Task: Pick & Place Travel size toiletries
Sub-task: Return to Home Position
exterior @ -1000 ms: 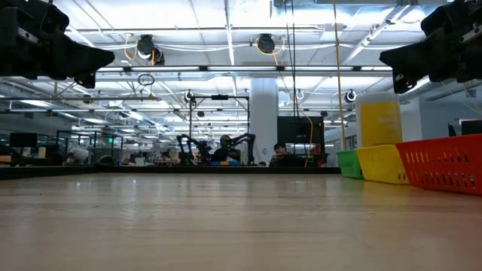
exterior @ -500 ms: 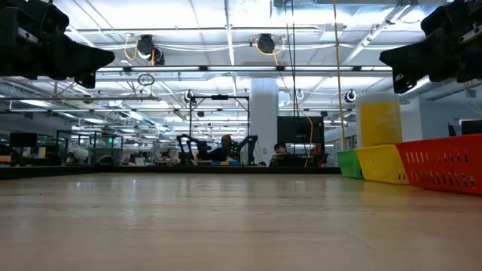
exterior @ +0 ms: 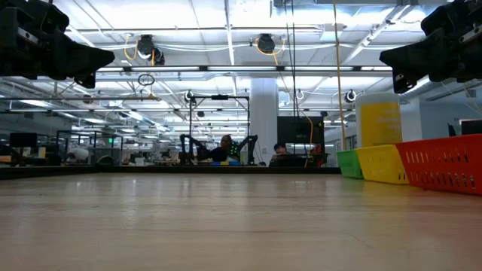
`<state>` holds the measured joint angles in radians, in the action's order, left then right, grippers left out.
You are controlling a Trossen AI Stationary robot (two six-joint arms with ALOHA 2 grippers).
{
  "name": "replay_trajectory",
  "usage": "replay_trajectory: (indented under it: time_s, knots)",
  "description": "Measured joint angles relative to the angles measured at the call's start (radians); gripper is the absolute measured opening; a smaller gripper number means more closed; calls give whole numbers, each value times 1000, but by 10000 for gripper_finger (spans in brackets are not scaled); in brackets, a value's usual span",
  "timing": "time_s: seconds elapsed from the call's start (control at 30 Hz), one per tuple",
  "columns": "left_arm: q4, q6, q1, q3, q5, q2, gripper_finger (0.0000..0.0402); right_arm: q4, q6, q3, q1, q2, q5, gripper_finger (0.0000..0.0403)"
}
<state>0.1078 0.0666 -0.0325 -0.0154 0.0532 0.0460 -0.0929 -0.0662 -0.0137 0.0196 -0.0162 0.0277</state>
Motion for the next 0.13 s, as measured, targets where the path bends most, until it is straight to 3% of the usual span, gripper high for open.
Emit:
replay_trajectory:
  time_s: [0.13]
  knots:
    - [0, 0, 0, 0, 0, 0, 10, 0, 0, 0, 0, 0, 0, 4]
